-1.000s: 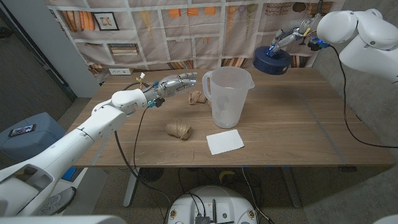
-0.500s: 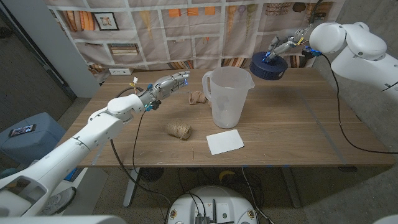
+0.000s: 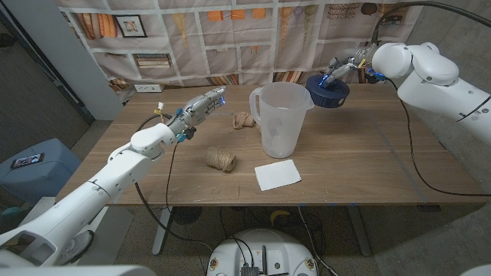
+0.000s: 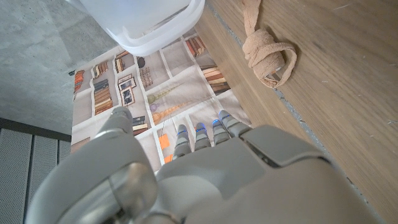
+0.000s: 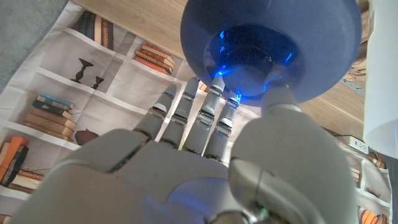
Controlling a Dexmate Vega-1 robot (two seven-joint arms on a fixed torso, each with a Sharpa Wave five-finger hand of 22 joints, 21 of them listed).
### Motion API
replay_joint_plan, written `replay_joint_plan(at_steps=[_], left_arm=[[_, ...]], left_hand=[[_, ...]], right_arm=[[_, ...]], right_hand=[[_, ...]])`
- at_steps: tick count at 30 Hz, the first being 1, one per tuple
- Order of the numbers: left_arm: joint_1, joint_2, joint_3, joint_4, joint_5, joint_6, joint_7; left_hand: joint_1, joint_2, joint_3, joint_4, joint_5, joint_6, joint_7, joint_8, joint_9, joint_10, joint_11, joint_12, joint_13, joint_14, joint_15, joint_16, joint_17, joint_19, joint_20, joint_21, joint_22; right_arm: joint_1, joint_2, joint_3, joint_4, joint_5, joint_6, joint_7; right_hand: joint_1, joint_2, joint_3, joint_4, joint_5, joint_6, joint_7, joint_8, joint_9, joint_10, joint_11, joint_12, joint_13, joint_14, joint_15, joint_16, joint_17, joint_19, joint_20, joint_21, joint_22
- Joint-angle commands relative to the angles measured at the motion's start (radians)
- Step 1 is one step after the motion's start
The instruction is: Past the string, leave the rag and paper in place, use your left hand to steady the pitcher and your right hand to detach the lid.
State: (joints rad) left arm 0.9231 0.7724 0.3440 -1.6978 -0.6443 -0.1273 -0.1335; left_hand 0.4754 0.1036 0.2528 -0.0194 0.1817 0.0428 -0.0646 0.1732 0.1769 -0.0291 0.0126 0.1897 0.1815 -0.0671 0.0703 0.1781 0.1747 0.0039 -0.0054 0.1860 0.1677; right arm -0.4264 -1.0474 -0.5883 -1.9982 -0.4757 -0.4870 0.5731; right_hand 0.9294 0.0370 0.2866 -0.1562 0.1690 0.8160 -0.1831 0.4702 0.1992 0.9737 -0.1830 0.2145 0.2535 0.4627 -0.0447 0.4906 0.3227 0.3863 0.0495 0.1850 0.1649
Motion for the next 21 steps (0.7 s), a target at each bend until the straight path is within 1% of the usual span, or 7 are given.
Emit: replay_joint_plan(at_steps=[1, 3, 8, 13, 16, 19, 21], left_arm=[[0.043, -0.017, -0.031, -0.001, 0.018, -0.057, 0.064], [0.048, -0.020, -0.034, 0.001, 0.022, -0.065, 0.072], [0.068, -0.032, -0.048, -0.002, 0.028, -0.078, 0.114], [0.080, -0.031, -0.053, 0.002, 0.051, -0.081, 0.145], [0.086, -0.052, -0.052, 0.015, 0.059, -0.089, 0.175], [0.092, -0.039, -0.046, -0.006, 0.112, -0.055, 0.232], [0.096, -0.045, -0.046, -0.010, 0.125, -0.049, 0.258]], left_hand=[[-0.014, 0.004, 0.000, 0.010, 0.009, -0.002, 0.000, 0.004, -0.001, -0.009, -0.003, 0.003, -0.001, -0.002, -0.002, 0.003, 0.003, -0.003, -0.014, 0.002, 0.003], [-0.018, 0.007, 0.000, 0.012, 0.010, -0.002, 0.002, 0.004, -0.001, -0.009, -0.006, 0.003, -0.001, -0.003, -0.002, 0.002, 0.003, -0.001, -0.015, 0.002, 0.003], [-0.030, 0.016, 0.001, 0.015, 0.011, 0.002, 0.007, 0.006, -0.002, -0.021, -0.004, -0.001, -0.002, -0.012, -0.005, -0.001, 0.002, -0.003, -0.017, 0.002, 0.003], [-0.035, 0.020, 0.002, 0.016, 0.013, 0.006, 0.010, 0.008, -0.002, -0.019, -0.010, 0.000, -0.002, -0.013, -0.005, -0.001, 0.001, -0.003, -0.017, 0.002, 0.002], [-0.039, 0.025, 0.003, 0.017, 0.013, 0.012, 0.015, 0.010, -0.002, -0.013, -0.011, 0.003, -0.002, -0.010, -0.005, 0.001, 0.000, -0.002, -0.018, 0.002, 0.002], [-0.043, 0.033, 0.006, 0.018, 0.015, 0.016, 0.016, 0.011, -0.002, -0.006, -0.013, 0.006, -0.003, -0.002, -0.011, 0.003, 0.000, 0.006, -0.017, 0.005, 0.002], [-0.045, 0.035, 0.007, 0.017, 0.015, 0.020, 0.017, 0.012, -0.002, -0.004, -0.014, 0.007, -0.003, 0.000, -0.010, 0.004, -0.001, 0.008, -0.017, 0.006, 0.002]], right_arm=[[-0.027, 0.016, -0.025, 0.008, -0.025, -0.016, -0.018], [-0.028, 0.022, -0.029, 0.010, -0.029, -0.025, -0.016], [-0.036, 0.041, -0.044, 0.027, -0.043, -0.015, -0.041], [-0.045, 0.061, -0.065, 0.047, -0.053, 0.000, -0.060], [-0.055, 0.069, -0.069, 0.054, -0.052, 0.001, -0.069], [-0.057, 0.077, -0.079, 0.063, -0.061, -0.004, -0.070], [-0.048, 0.086, -0.091, 0.080, -0.067, 0.003, -0.063]], right_hand=[[0.042, 0.053, -0.003, 0.005, 0.007, 0.042, -0.040, 0.008, 0.016, 0.034, -0.038, 0.001, 0.004, -0.003, -0.134, -0.001, 0.003, 0.007, 0.000, 0.005, 0.002], [0.041, 0.052, -0.004, 0.005, 0.007, 0.042, -0.040, 0.009, 0.016, 0.033, -0.037, 0.001, 0.004, -0.004, -0.134, -0.002, 0.002, 0.007, 0.000, 0.005, 0.002], [0.042, 0.052, -0.003, 0.004, 0.008, 0.042, -0.040, 0.010, 0.018, 0.030, -0.037, 0.001, 0.005, -0.004, -0.137, -0.003, 0.002, 0.007, -0.003, 0.005, 0.002], [0.041, 0.051, -0.003, 0.004, 0.008, 0.043, -0.040, 0.011, 0.019, 0.027, -0.037, 0.000, 0.005, -0.004, -0.139, -0.005, 0.002, 0.004, -0.002, 0.004, 0.002], [0.040, 0.051, -0.004, 0.004, 0.008, 0.043, -0.040, 0.012, 0.020, 0.026, -0.037, 0.000, 0.006, -0.004, -0.138, -0.005, 0.002, 0.005, -0.002, 0.004, 0.002], [0.039, 0.051, -0.004, 0.005, 0.009, 0.042, -0.040, 0.012, 0.021, 0.025, -0.037, 0.000, 0.006, -0.004, -0.139, -0.006, 0.001, 0.005, -0.003, 0.004, 0.002], [0.038, 0.051, -0.004, 0.005, 0.009, 0.042, -0.040, 0.013, 0.021, 0.025, -0.037, 0.000, 0.007, -0.003, -0.138, -0.007, 0.001, 0.005, -0.002, 0.004, 0.002]])
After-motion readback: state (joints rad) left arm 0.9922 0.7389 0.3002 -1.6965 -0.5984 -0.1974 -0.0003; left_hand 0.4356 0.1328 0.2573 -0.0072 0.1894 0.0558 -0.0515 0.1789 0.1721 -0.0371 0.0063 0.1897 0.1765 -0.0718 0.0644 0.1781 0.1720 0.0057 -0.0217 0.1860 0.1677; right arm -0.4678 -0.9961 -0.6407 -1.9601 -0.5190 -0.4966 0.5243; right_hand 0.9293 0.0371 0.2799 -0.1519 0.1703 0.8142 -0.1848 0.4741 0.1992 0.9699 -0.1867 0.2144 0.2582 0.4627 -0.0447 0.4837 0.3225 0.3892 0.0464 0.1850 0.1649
